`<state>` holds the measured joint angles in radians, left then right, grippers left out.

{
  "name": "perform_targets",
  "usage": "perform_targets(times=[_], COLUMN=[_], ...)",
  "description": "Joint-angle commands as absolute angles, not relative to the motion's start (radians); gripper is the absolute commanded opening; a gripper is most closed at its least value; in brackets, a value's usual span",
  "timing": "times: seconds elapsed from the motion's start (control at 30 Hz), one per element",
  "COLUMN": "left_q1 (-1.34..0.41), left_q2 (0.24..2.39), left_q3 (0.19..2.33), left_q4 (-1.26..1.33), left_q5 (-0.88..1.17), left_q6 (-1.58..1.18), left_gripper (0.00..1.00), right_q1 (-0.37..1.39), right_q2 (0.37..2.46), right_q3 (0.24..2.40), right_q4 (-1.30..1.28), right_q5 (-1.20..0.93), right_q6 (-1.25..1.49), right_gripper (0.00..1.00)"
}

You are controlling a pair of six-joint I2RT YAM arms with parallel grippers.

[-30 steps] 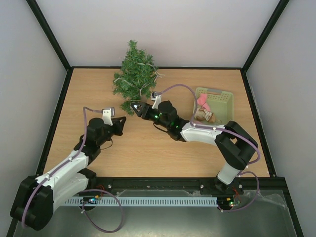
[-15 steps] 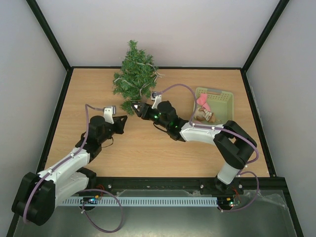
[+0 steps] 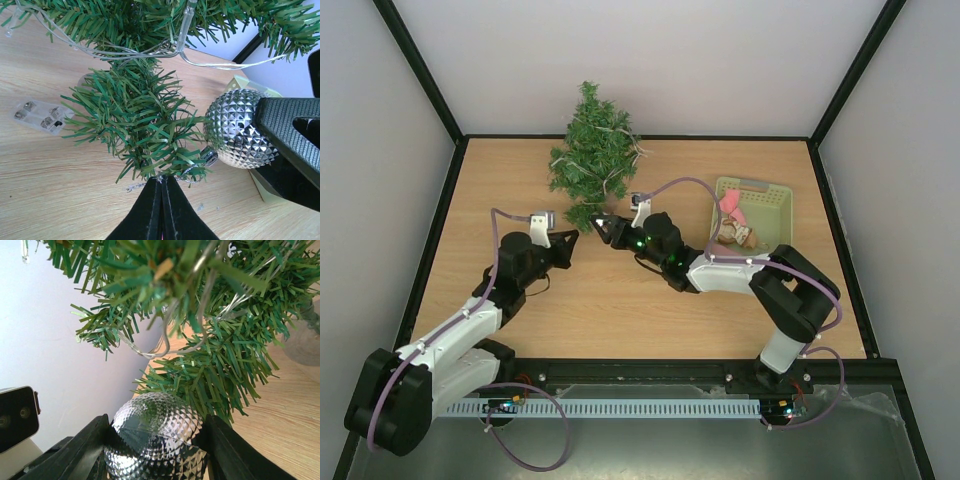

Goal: Decorate the small christmas tree
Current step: Hang the decoration item on the Christmas tree.

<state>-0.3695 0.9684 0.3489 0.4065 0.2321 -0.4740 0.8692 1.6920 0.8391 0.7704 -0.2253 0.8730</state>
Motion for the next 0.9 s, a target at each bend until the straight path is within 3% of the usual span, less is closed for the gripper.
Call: perform_targets(times=[0.0,0.27,0.53,0.87], left_q1=[-0.362,-0.360,-0.360,-0.360], left_q2=[0.976,0.973,0.977,0.983], left_q3=[0.370,0.385,0.406,0.413], left_q4=[0.446,0.439,0.425,0.418], left_q5=[0.240,0.236,0.241,0.254], left_q6=[-0.455,-0.447,-0.440,-0.442], left_gripper=[0.02,0.02,0.02,0.02], right_q1=[0.876,0.876,0.876,0.875], right_q2=[1.693,1.708,1.658,1.535], right_q3=[0.832,0.833,0.795,0.728], right_q4=[0.848,0.915,0.792,0.678], right_q5=[-0.209,-0.229,-0.164,-0.127], right_q6=[0.835,0.804,0.785,0.783], right_gripper=[0.40,0.44,0.50,0.64])
